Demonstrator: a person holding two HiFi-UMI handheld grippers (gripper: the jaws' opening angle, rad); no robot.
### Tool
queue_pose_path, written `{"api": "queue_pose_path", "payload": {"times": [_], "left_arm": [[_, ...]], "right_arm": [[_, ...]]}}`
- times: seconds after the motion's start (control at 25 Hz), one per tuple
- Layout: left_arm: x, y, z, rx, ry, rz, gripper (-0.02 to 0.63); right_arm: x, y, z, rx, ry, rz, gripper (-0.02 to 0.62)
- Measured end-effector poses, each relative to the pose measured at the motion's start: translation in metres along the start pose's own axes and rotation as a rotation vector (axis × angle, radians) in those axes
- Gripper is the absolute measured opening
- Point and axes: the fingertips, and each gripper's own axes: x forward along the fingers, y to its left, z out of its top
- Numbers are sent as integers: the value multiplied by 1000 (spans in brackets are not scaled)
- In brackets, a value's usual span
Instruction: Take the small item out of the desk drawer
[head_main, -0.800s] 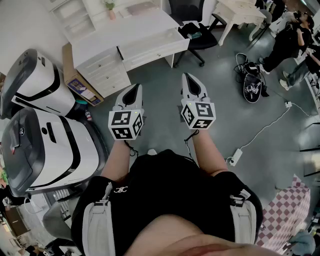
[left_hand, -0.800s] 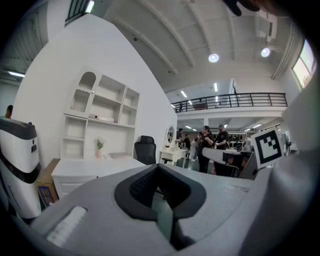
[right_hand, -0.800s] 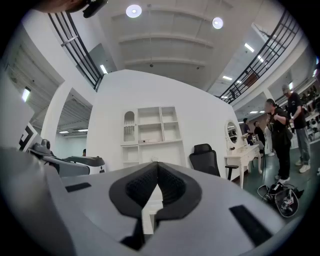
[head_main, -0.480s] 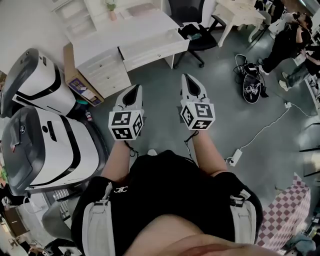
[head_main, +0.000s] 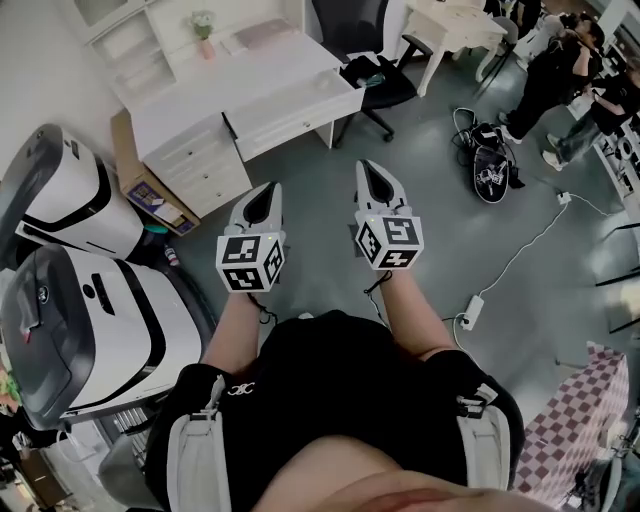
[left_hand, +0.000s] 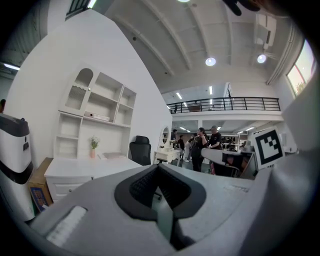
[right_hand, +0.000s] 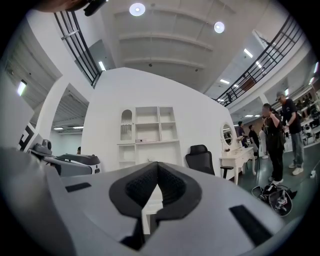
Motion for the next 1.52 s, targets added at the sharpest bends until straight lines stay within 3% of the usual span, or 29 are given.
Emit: {"api": "queue_pose_path", "payload": {"times": [0.32, 0.72, 1.08, 1.52], "left_arm": [[4, 21, -3, 10, 4, -35, 14], [51, 53, -2, 30, 4, -17, 14], [162, 96, 9, 42, 13, 22, 14], [340, 137, 45, 46, 26, 35, 14]], "right_arm": [[13, 15, -7, 1, -6, -33, -3], [66, -5, -19, 25, -20, -28, -3], [182, -59, -25, 54, -27, 5, -3], [341, -156, -17, 59, -14, 19, -3]]}}
